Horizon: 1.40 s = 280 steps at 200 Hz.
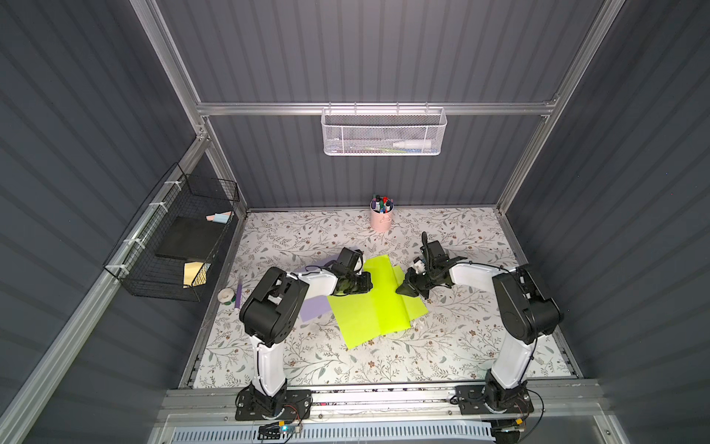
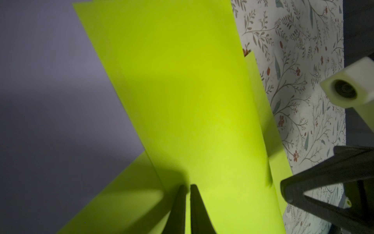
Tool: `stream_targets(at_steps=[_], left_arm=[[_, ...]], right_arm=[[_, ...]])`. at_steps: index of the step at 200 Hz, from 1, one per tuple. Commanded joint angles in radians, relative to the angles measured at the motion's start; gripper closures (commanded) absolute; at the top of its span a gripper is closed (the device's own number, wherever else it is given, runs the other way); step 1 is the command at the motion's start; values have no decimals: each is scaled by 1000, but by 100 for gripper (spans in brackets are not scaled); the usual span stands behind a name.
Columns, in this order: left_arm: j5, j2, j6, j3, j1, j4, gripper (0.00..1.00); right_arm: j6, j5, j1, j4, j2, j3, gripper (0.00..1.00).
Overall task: Fold the rectangular paper in half along the long edge
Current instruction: Fold the paper.
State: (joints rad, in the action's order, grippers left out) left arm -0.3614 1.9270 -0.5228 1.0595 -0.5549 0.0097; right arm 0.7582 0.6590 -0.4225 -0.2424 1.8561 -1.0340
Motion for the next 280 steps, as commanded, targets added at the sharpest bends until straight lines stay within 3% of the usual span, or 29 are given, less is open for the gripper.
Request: stream_targets(at_steps=[1,59,122,167,227,280], left_arm=[[69,69,21,-45,-4,-145,89],[70,71,21,-42,-4,-148,89],[71,76,23,-42,-2,-149,89],[66,79,26,-37,-2,-152,89],[71,72,23,-37,-2,-156,89],[71,74,22,-41,-2,-152,88]], right_arm=[[5,23,0,26,39,-11,100],[10,-3,37,50,49,127,100],[-51,5,145,11,-100,326,100],[-73,-3,108,-80,-242,235,100],[-33,20,-18,-15,-46,82,100],[-6,15,17,28,-35,173,100]])
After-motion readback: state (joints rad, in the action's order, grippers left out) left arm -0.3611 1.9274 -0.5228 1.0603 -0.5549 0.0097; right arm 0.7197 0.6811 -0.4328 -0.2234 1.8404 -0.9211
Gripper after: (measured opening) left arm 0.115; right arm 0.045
